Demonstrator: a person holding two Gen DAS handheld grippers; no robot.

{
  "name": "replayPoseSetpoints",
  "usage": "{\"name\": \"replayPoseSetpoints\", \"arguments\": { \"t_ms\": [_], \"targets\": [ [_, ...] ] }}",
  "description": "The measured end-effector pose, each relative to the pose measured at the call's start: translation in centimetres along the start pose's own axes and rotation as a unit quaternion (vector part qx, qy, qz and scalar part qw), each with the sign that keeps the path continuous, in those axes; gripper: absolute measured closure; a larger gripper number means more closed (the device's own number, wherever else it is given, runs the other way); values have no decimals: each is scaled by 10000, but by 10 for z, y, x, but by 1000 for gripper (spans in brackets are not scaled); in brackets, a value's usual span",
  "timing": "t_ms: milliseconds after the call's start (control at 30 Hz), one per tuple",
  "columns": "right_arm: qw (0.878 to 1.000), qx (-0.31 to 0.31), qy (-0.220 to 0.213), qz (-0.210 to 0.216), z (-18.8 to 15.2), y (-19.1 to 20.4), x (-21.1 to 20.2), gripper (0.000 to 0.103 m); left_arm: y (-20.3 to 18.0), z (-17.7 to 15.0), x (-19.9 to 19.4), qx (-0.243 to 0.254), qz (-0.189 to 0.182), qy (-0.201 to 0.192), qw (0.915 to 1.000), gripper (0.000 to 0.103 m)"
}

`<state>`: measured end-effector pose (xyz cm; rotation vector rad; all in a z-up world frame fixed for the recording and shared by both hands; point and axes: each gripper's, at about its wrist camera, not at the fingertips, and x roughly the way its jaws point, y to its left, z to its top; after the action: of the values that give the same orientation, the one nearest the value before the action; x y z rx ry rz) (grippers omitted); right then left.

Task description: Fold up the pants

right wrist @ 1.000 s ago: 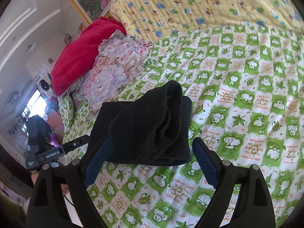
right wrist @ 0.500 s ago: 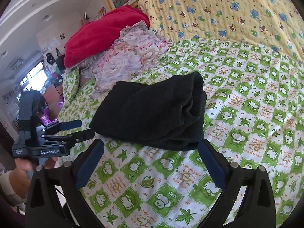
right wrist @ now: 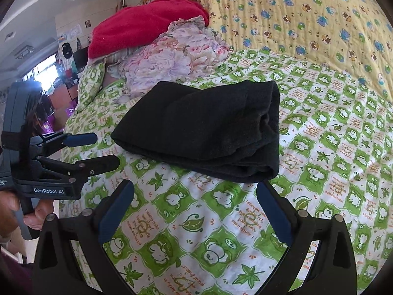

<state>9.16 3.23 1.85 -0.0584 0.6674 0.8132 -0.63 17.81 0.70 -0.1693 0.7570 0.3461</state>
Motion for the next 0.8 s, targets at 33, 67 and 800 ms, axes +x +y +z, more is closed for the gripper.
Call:
{"name": "replayPoseSetpoints", "arguments": {
  "t_ms": [33,67,800],
  "targets": [
    [10000,-21,3,-14,0,1,0,3,0,-1,0,5,-2,-10,10000,15],
    [10000,-48,14,-12,-1,1,2,3,0,-1,1,11,-8,-12,10000,14],
    [10000,-1,58,-3,2,0,13,3,-4,0,12,82,-10,73,9999,13]
  ]
}}
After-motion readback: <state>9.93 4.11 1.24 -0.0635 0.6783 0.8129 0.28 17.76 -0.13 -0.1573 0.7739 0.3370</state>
